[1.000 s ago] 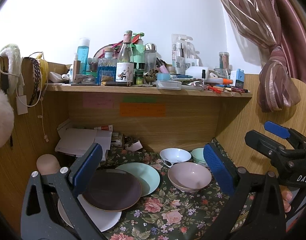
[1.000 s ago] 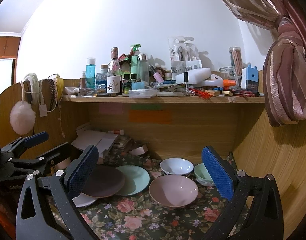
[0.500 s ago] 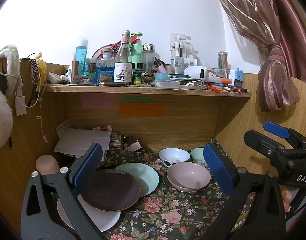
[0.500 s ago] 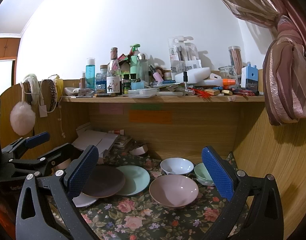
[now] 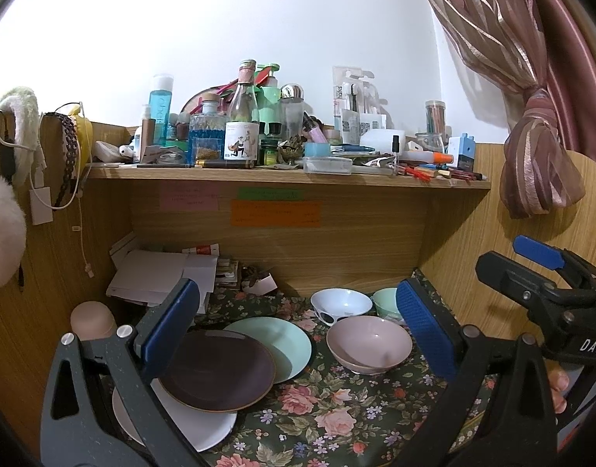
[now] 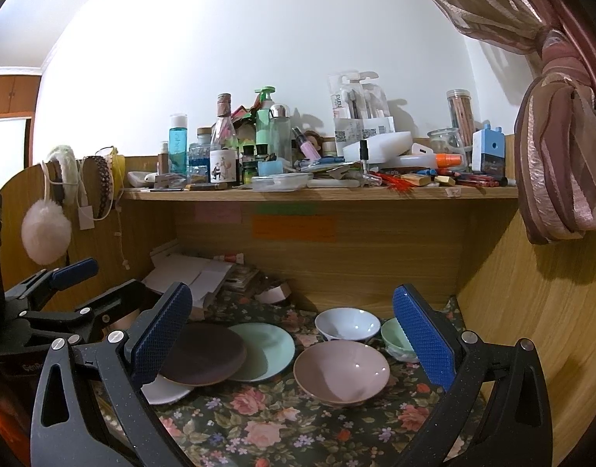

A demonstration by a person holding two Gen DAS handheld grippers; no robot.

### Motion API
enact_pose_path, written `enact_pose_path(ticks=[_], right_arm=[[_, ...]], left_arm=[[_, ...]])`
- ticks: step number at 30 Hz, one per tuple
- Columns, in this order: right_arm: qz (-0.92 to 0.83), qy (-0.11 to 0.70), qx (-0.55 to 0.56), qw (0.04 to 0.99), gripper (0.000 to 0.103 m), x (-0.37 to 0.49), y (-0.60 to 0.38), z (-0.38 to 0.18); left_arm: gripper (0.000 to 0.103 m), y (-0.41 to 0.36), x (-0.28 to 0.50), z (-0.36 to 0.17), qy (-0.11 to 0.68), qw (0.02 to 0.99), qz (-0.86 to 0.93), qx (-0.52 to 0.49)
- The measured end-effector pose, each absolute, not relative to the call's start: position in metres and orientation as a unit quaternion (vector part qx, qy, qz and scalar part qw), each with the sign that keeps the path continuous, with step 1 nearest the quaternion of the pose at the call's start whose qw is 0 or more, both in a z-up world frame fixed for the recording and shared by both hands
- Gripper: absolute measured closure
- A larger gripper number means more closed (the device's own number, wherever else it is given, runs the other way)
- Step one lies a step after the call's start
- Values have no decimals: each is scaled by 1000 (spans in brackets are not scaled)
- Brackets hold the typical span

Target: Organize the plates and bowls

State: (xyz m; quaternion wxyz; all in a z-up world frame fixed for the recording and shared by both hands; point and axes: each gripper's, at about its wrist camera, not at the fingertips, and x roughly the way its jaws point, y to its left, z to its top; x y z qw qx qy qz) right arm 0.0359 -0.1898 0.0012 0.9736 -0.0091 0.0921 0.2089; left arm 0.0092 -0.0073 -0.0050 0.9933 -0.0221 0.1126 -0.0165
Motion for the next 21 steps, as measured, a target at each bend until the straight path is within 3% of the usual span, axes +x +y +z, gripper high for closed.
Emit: enact_pose_path(ticks=[21], right_arm=[[229,138,-20,963,0,75,-157,-24]], left_arm=[[0,35,41,-32,150,988,-2,-42]])
